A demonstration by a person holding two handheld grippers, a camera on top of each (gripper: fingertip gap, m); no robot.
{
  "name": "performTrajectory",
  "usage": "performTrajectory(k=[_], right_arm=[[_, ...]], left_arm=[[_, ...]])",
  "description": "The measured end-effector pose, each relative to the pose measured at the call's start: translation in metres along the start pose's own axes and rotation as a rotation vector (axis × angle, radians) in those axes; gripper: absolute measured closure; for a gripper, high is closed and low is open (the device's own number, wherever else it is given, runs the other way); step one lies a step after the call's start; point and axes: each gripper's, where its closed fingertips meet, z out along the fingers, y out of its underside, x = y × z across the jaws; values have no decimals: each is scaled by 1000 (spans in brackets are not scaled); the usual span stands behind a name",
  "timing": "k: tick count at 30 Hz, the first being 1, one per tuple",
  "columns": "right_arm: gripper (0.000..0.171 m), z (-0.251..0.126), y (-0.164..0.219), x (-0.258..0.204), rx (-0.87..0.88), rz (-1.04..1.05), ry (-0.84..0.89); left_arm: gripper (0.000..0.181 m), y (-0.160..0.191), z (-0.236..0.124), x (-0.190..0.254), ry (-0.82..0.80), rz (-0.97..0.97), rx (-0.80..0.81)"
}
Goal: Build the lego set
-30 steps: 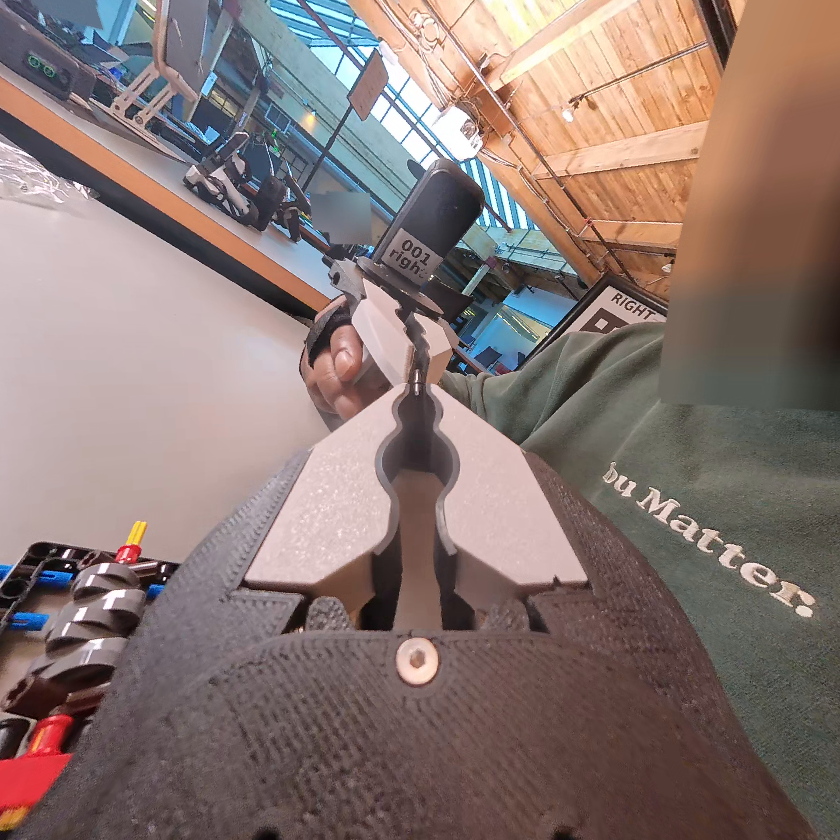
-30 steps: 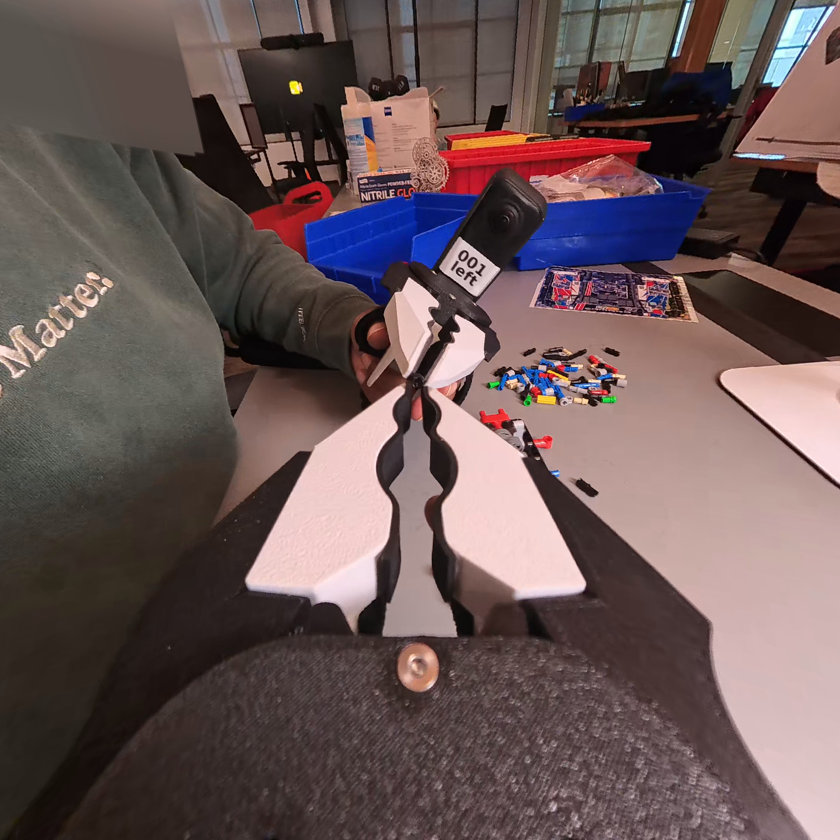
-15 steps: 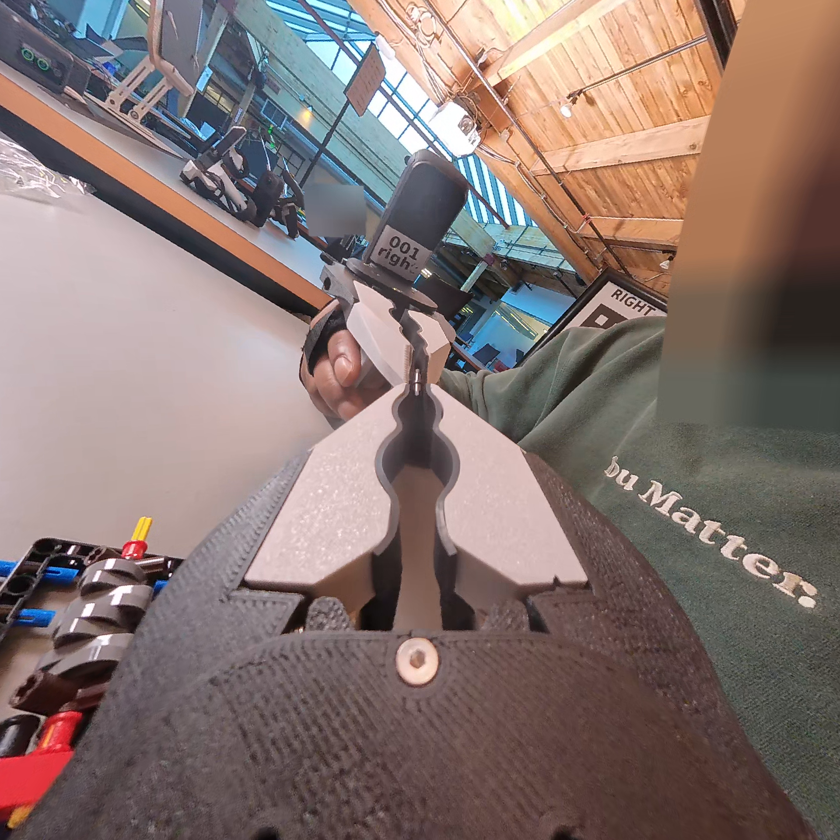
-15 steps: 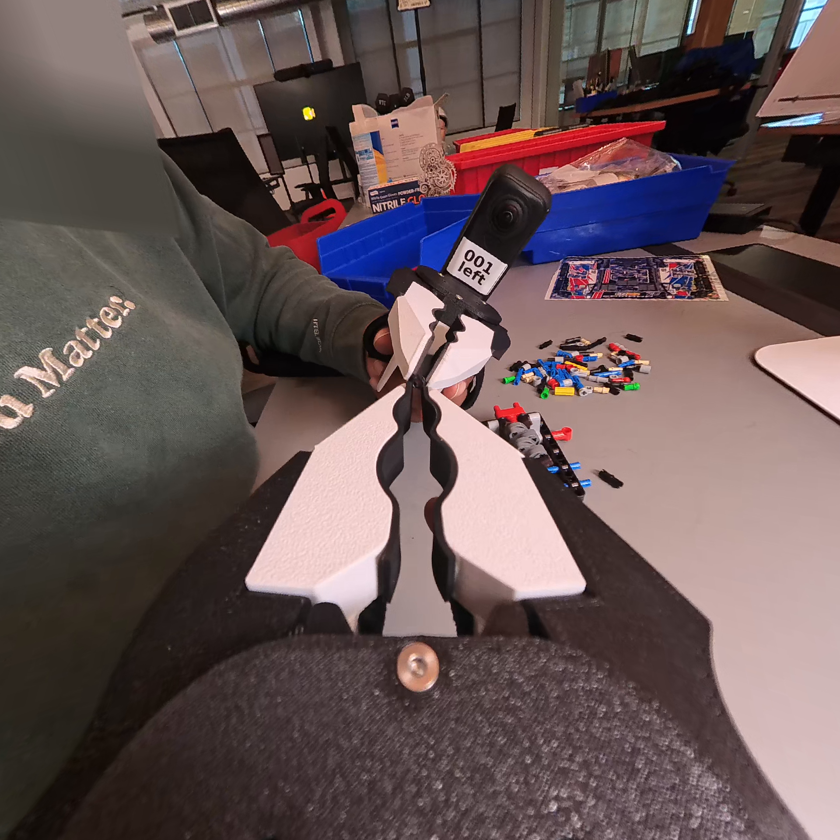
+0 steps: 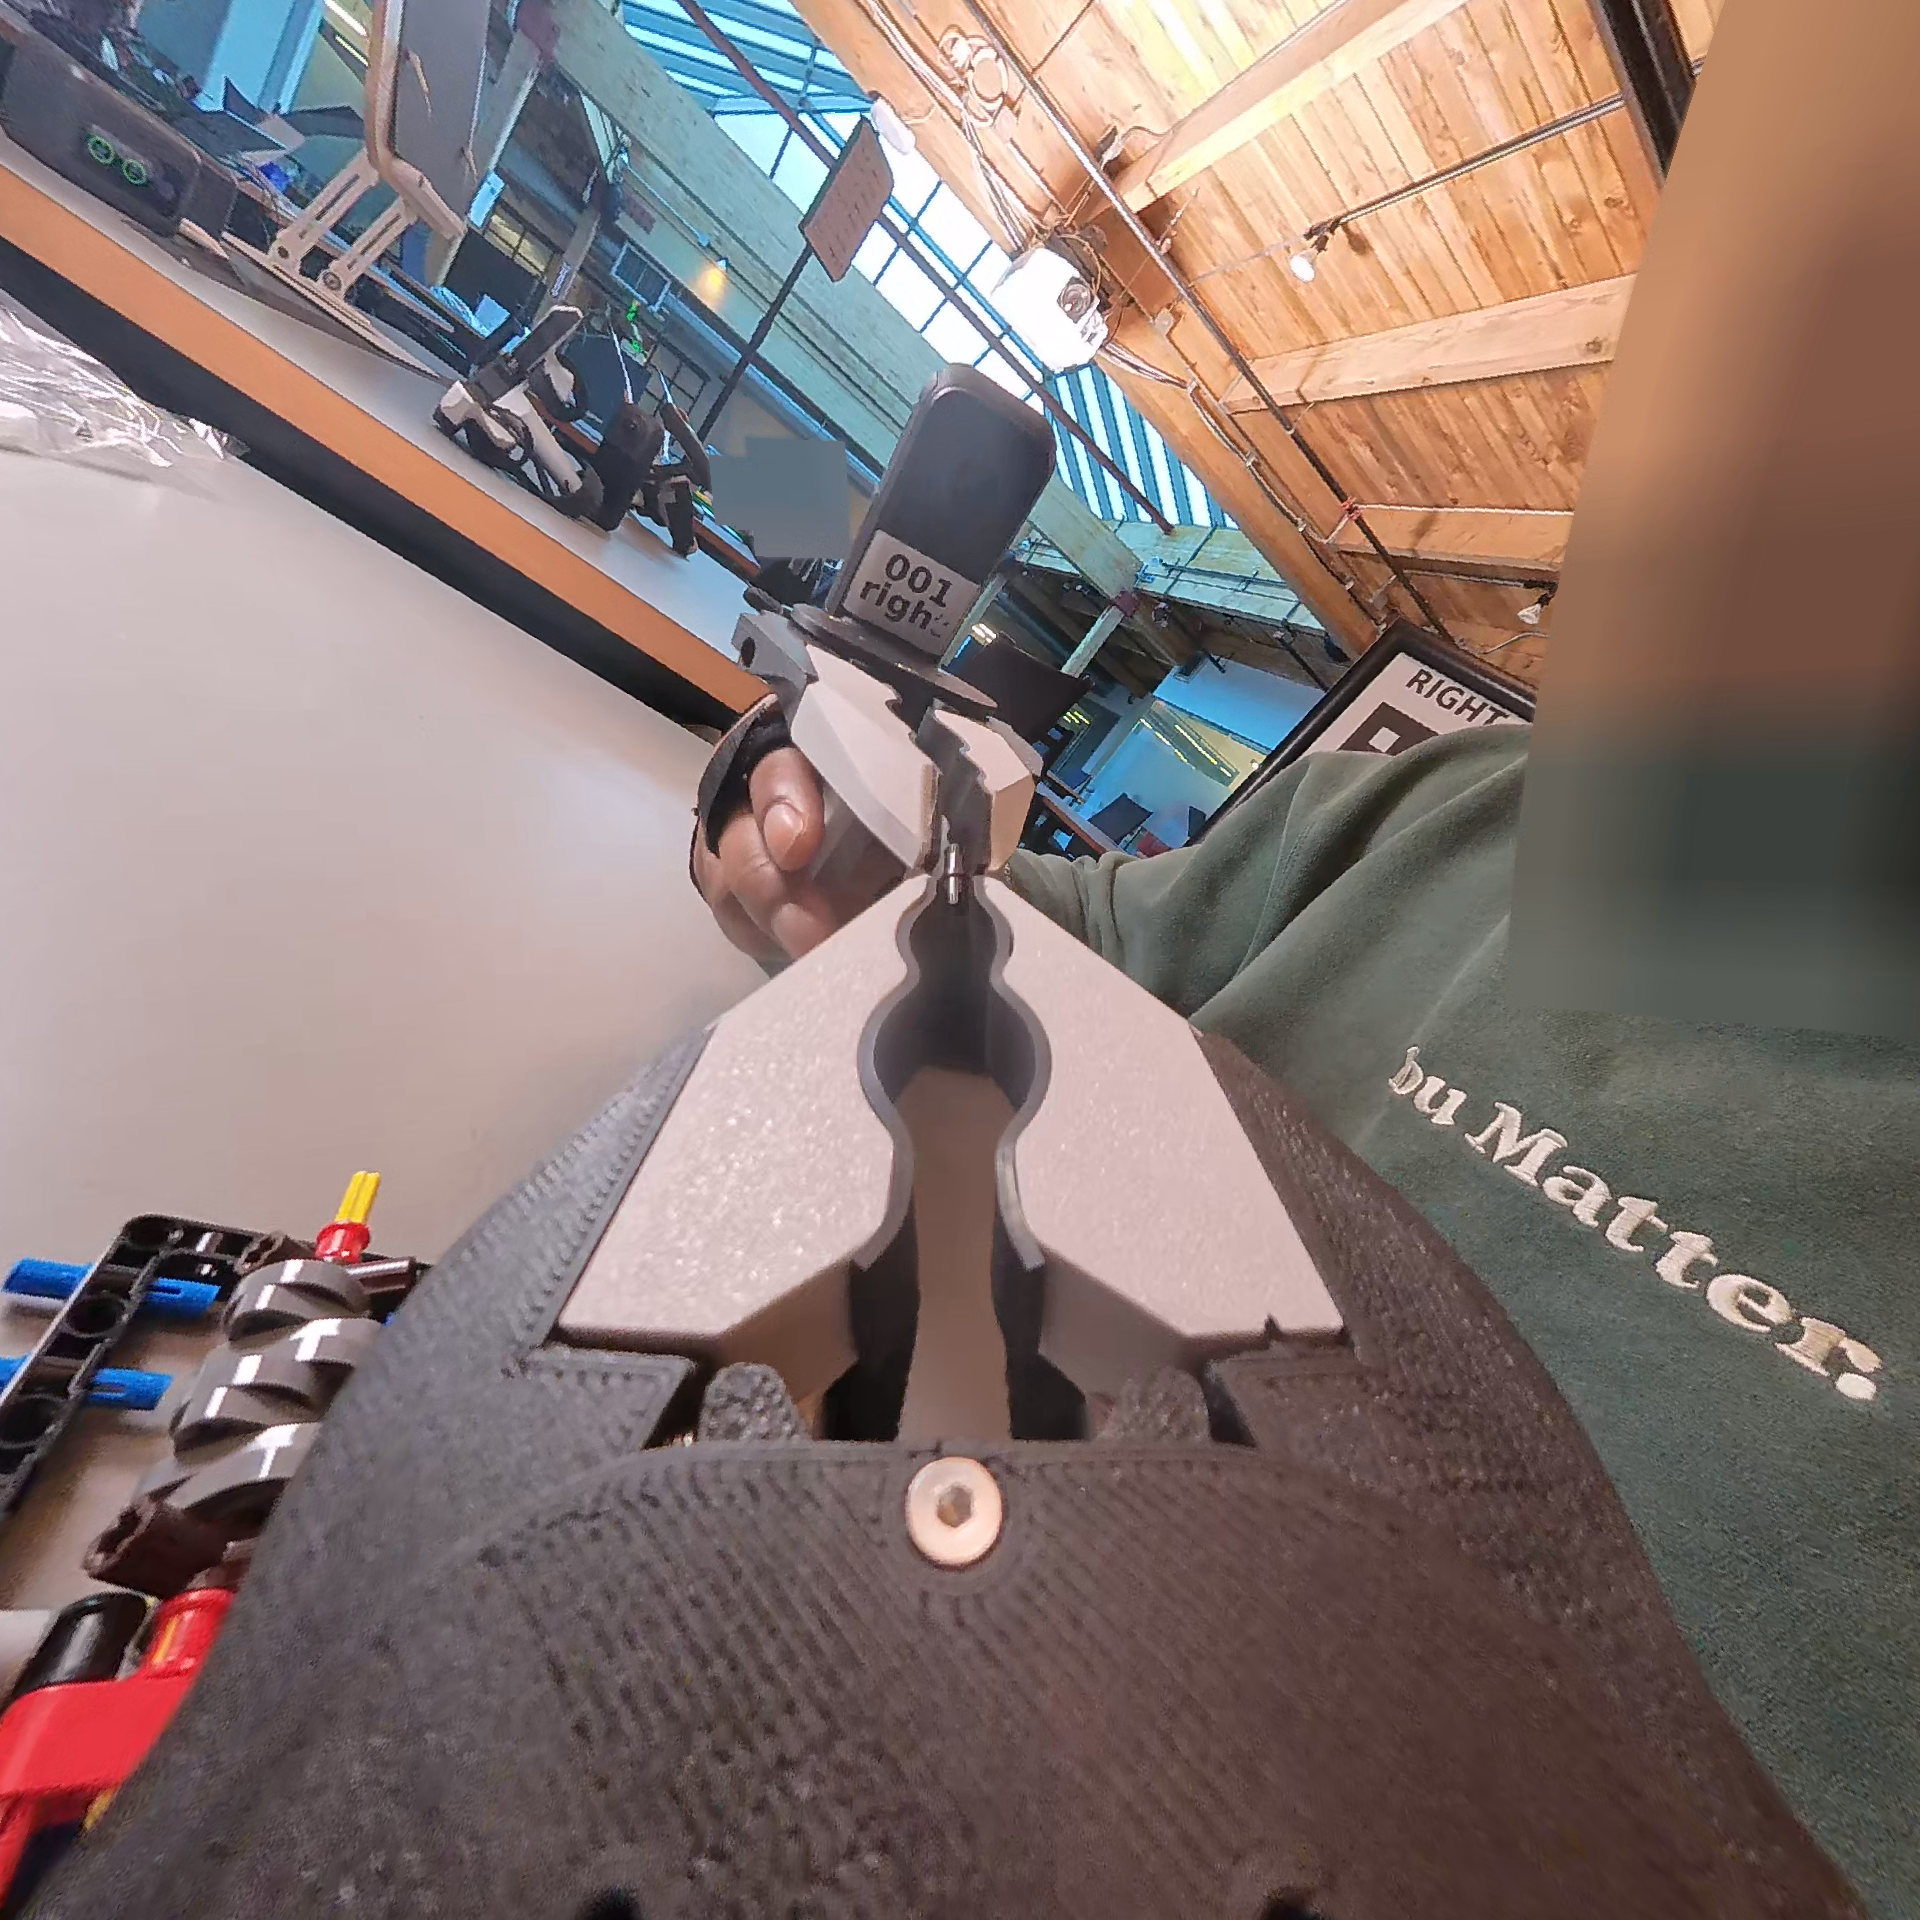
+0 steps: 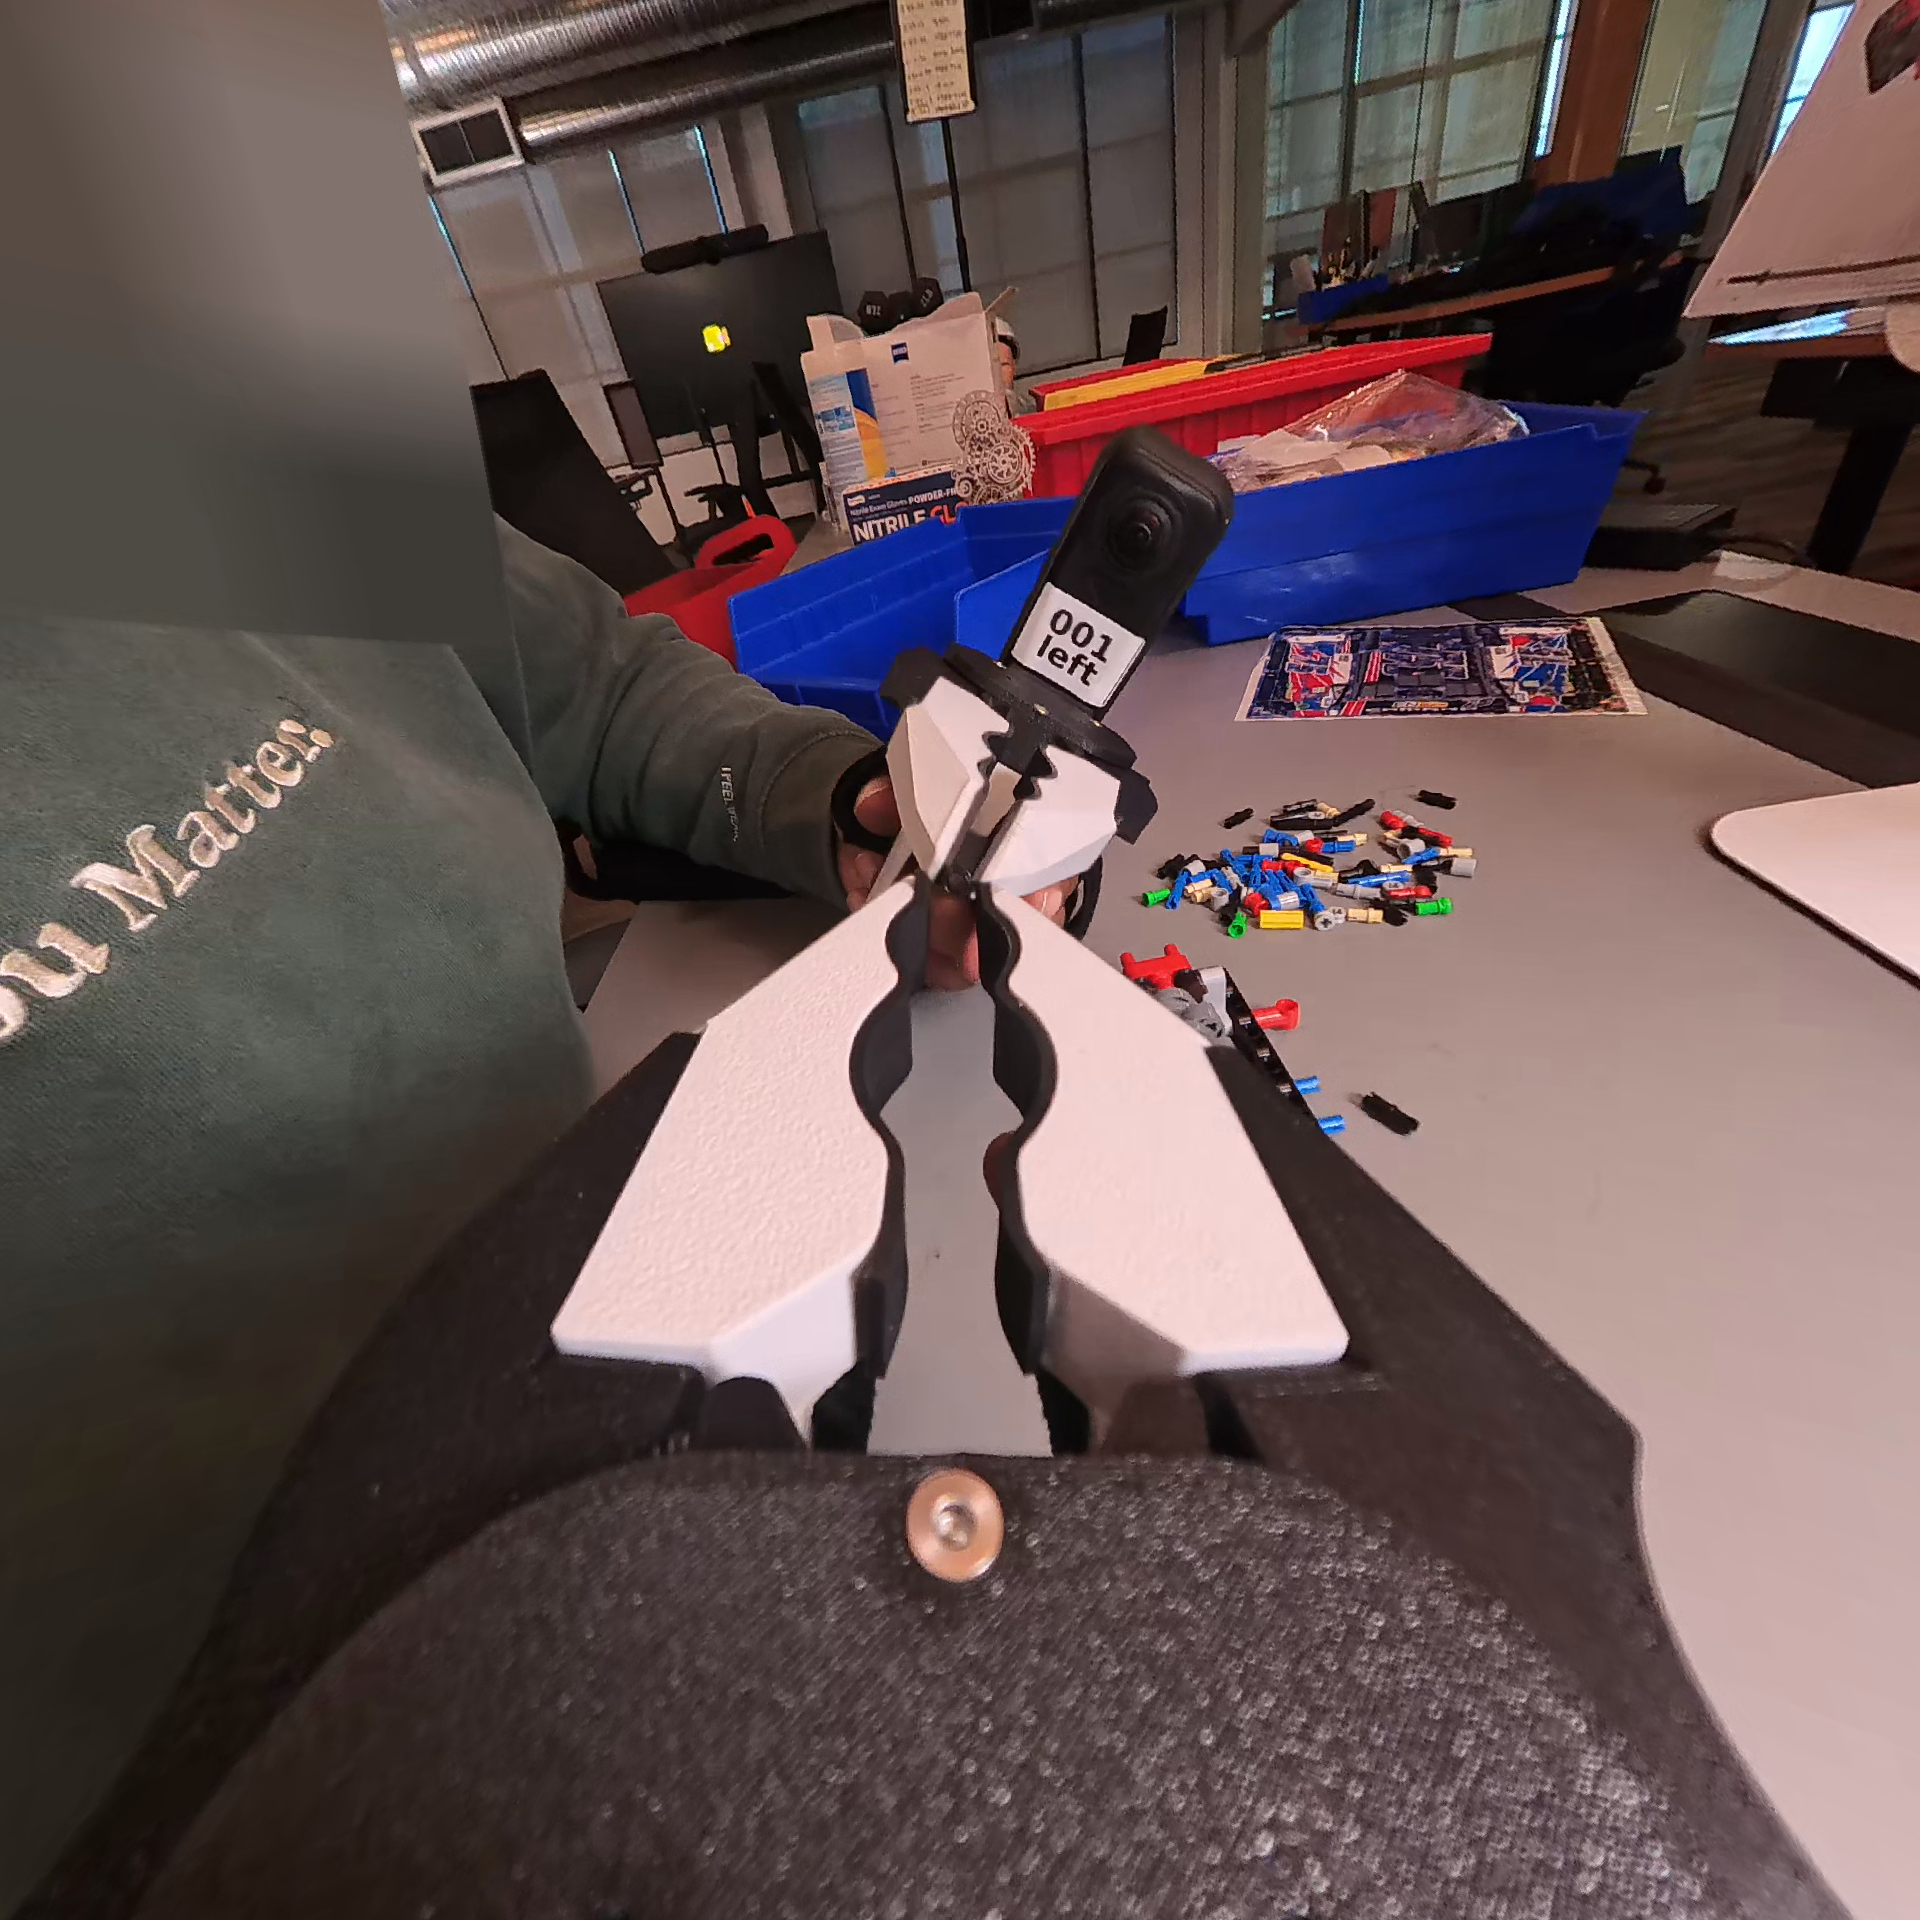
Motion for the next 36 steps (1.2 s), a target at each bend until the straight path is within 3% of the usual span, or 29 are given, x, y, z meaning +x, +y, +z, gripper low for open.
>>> performTrajectory(k=[11,27,30,32,36], right_arm=[[168,0,7,-1,-51,-9,-3],[169,4,44,19,-271,-4,108],[169,-2,56,42,-388,-18,217],[168,-2,64,54,-473,-49,263],[169,9,72,62,-585,-67,254]], left_arm=[[179,9,3,-3,-40,56,-68],[174,29,-15,-41,-400,486,-394],[159,-1,-43,-55,-561,614,-413],[136,-11,-71,-68,-666,645,-491],[92,25,-107,-82,-650,416,-679]])
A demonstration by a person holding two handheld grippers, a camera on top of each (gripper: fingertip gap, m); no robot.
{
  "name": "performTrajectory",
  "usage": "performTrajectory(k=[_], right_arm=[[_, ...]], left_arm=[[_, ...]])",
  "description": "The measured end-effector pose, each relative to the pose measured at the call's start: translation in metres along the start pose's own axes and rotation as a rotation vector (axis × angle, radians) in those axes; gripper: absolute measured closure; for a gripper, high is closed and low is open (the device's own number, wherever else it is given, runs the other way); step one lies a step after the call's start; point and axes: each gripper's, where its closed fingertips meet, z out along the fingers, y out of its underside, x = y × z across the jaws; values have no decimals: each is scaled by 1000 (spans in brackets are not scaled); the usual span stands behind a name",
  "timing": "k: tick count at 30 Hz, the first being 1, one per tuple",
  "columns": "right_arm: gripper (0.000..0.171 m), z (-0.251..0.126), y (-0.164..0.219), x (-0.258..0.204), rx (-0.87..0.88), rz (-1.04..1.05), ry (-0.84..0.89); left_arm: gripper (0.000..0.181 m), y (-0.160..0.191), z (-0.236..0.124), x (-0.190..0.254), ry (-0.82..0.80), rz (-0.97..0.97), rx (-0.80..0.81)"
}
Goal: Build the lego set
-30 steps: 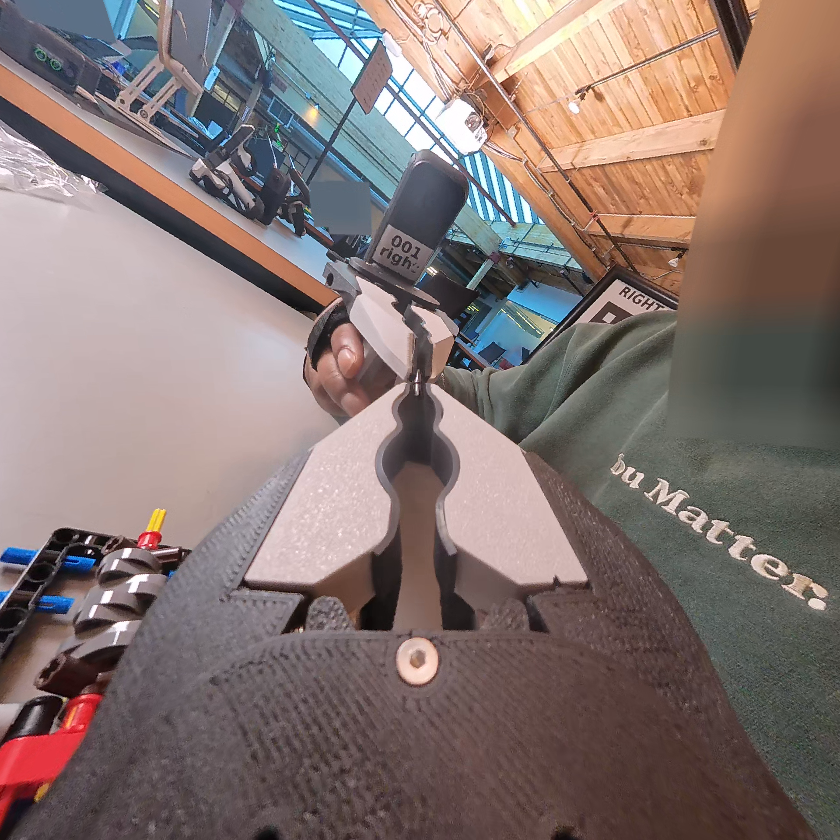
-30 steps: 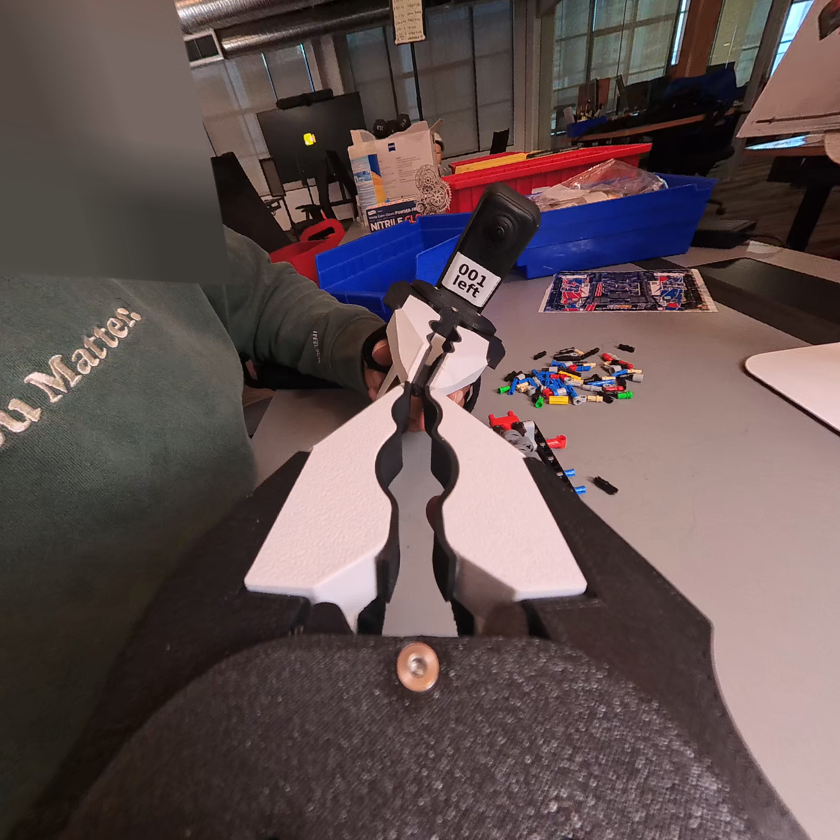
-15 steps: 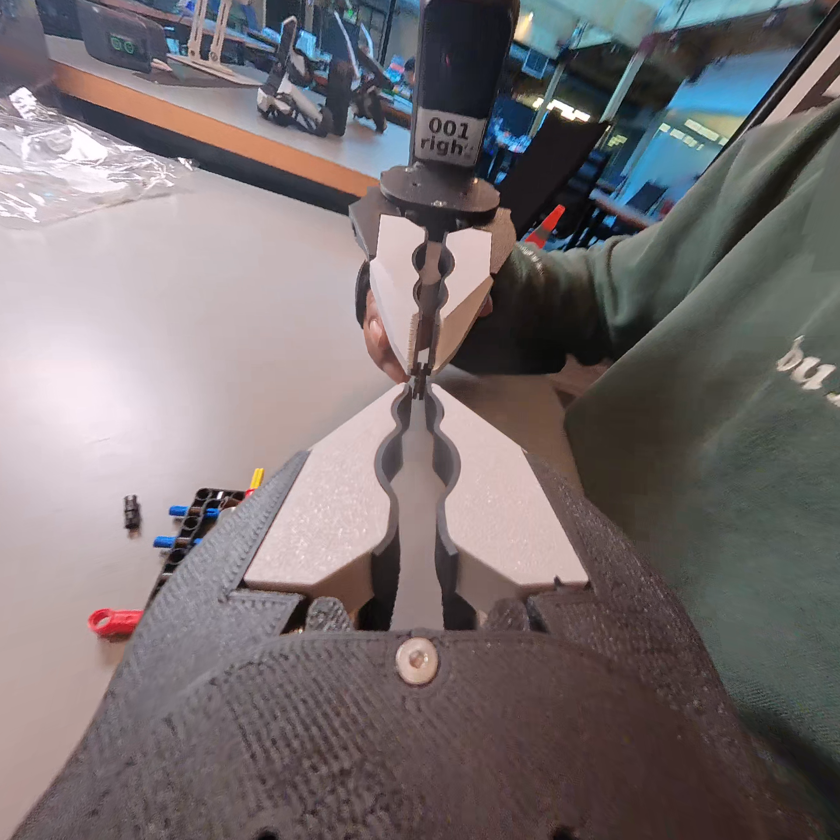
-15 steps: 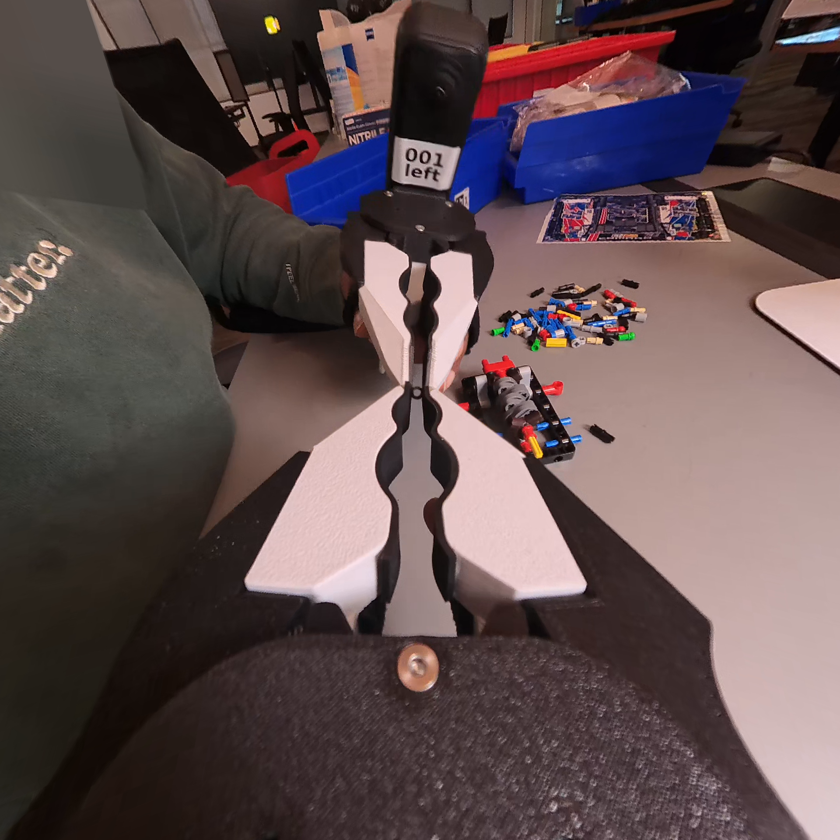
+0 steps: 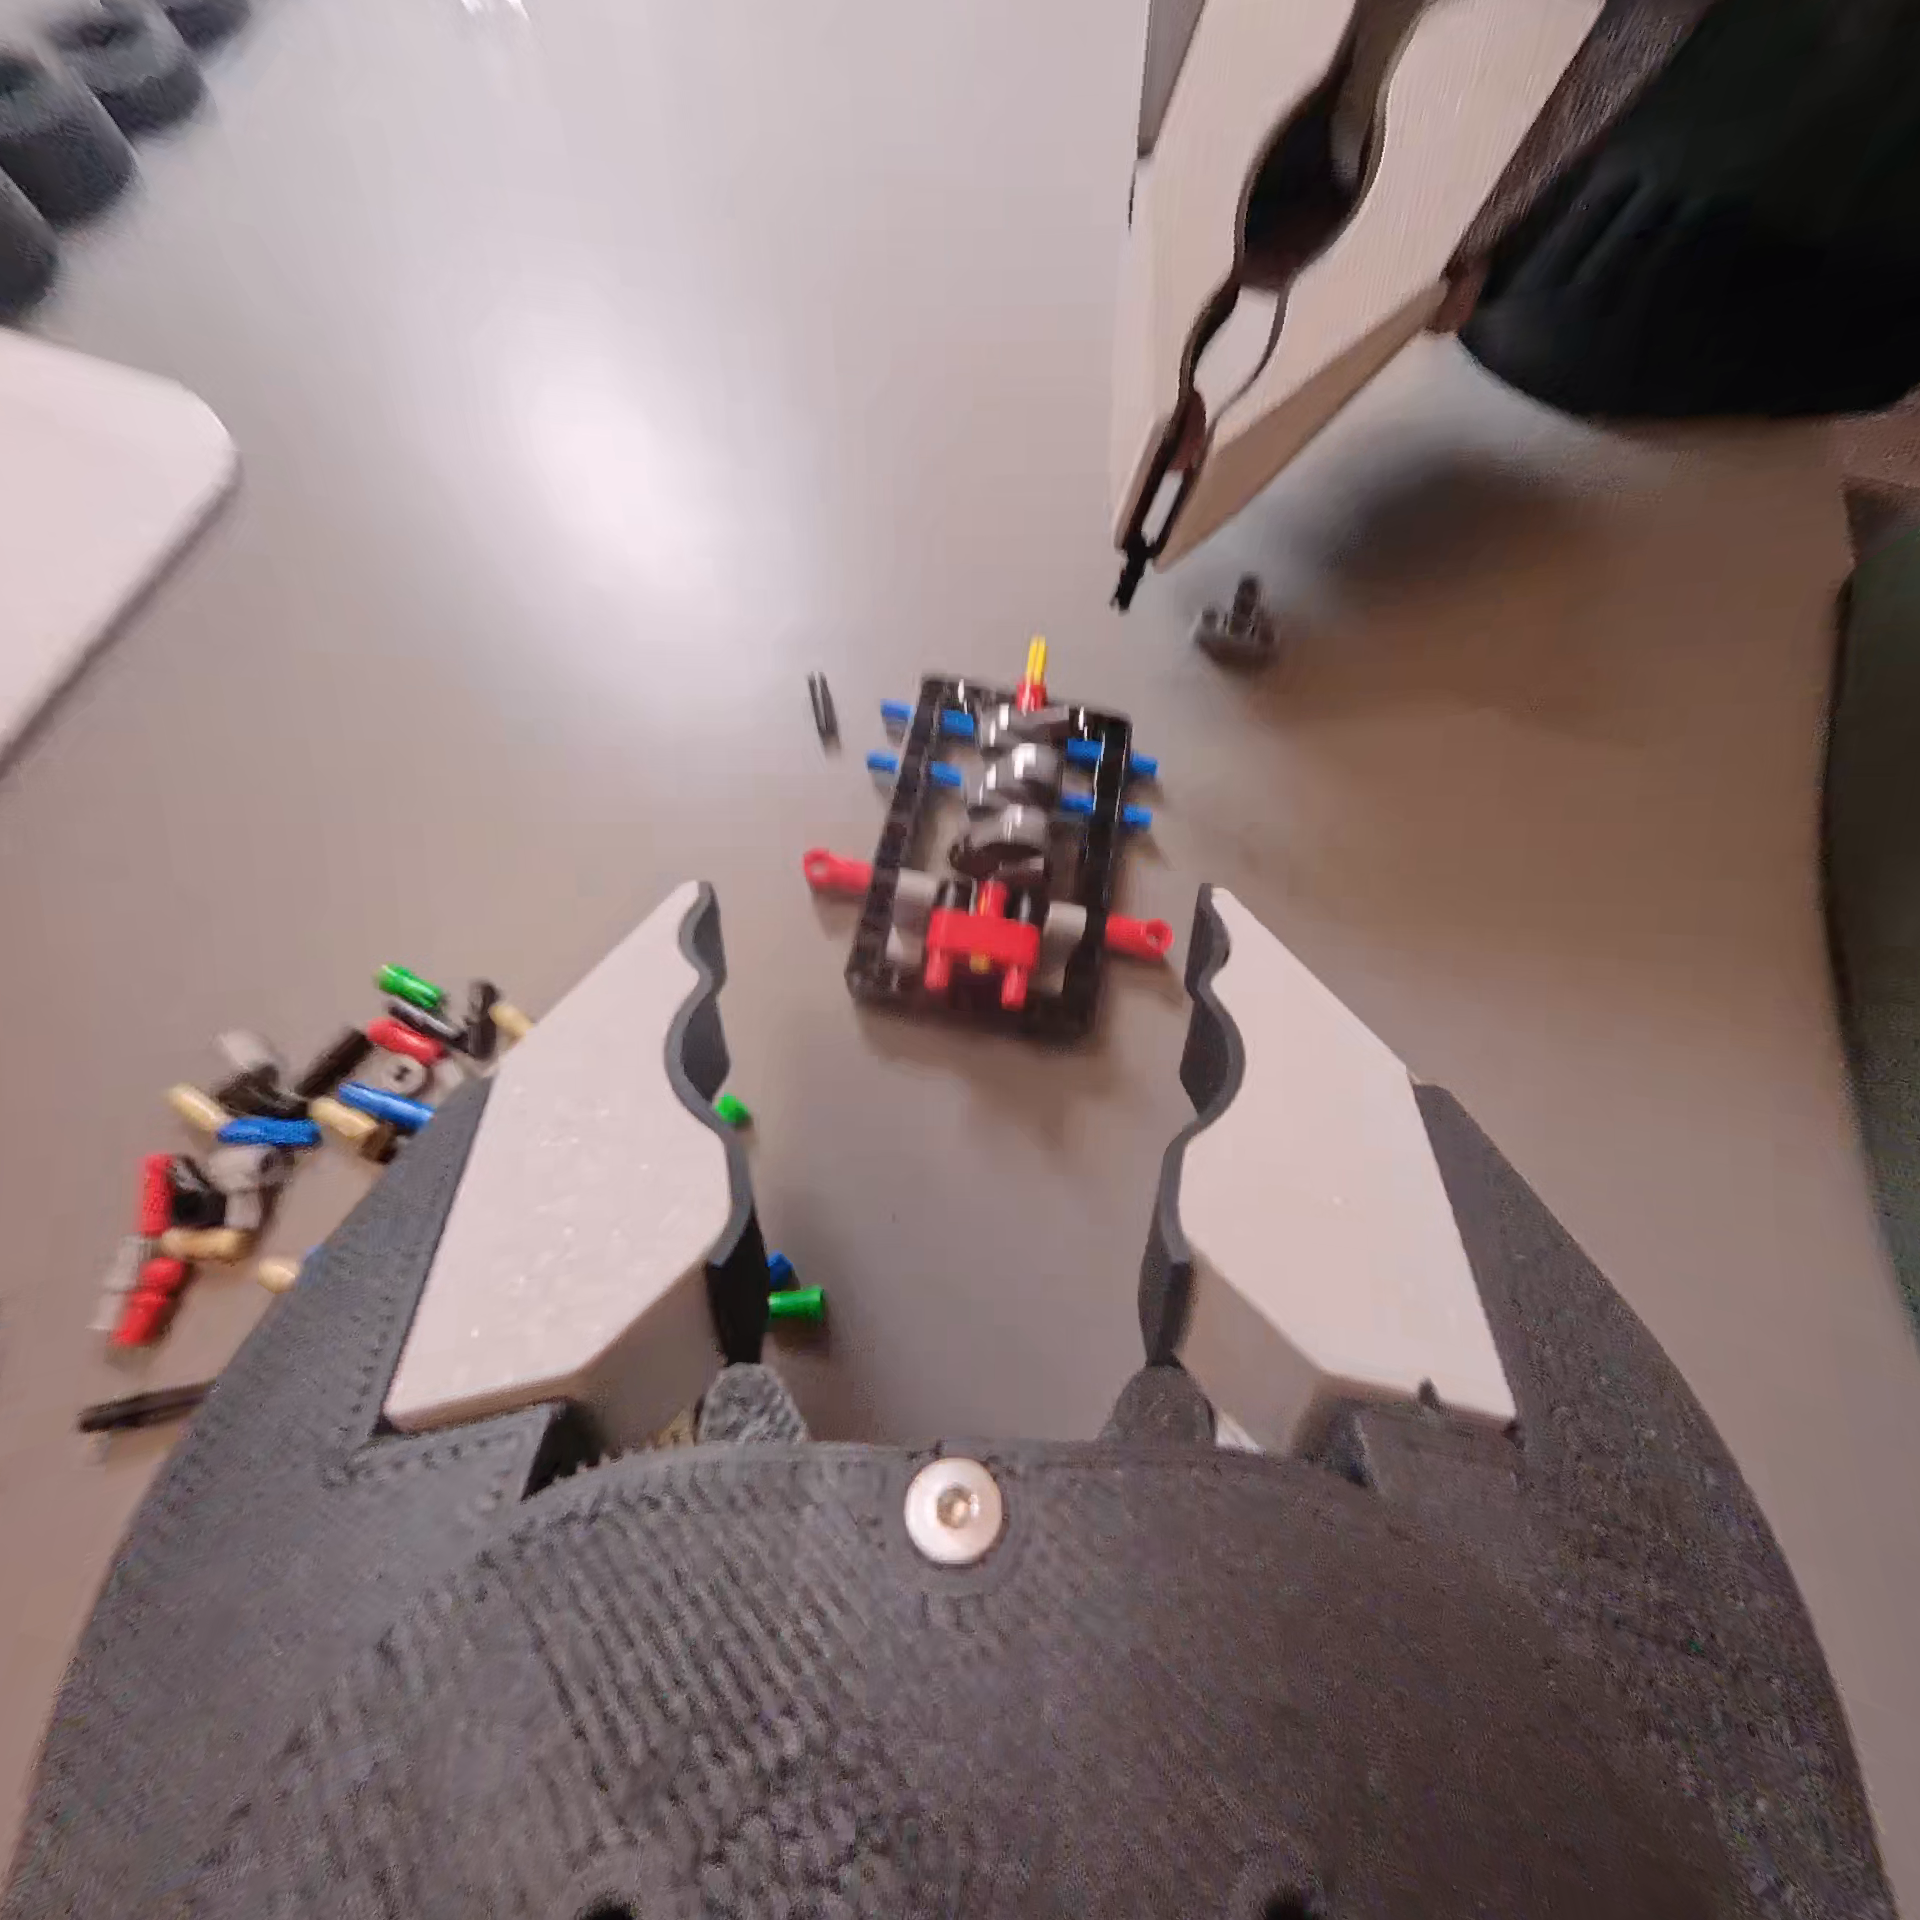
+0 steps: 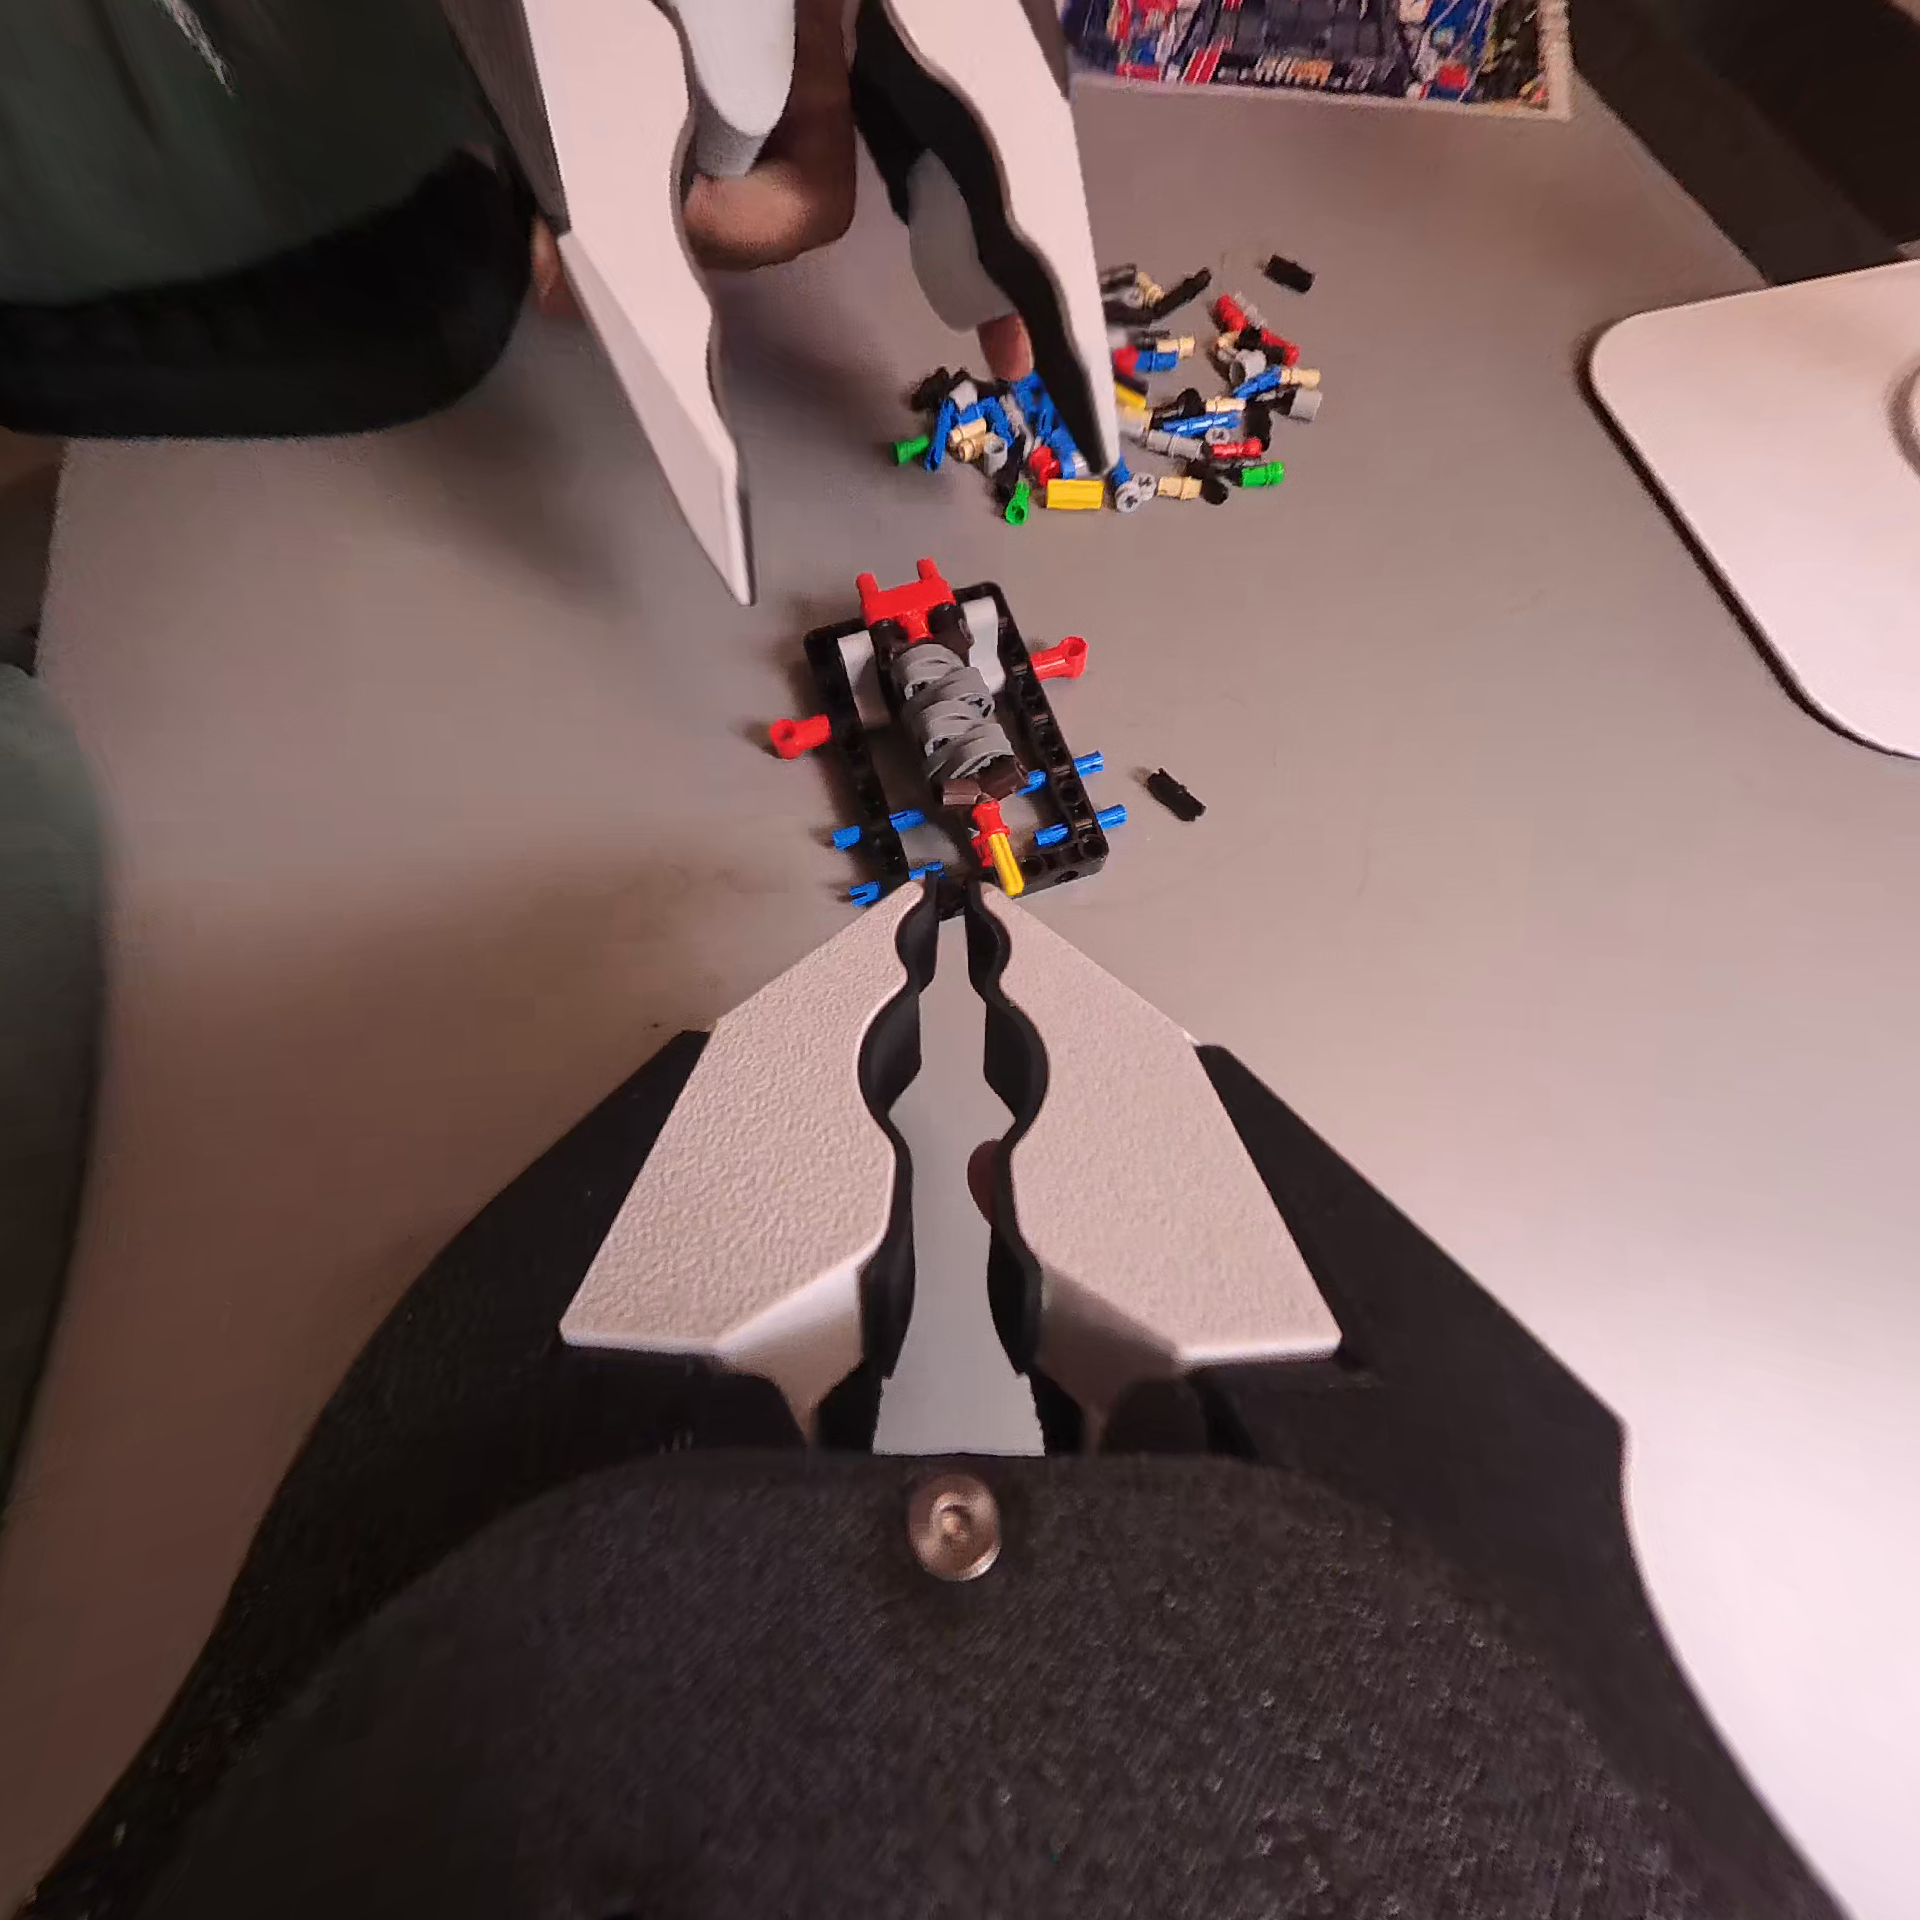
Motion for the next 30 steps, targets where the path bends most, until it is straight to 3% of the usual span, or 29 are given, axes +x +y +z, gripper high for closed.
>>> performTrajectory(k=[4,10,30], right_arm=[[169,16,8,0,-109,-26,-5],[169,25,11,2,-164,-48,14],[169,18,21,-5,-346,-118,24]], left_arm=[[93,25,17,7,-4,91,-114],[121,27,26,14,7,124,-120],[122,22,33,28,9,162,-107]])
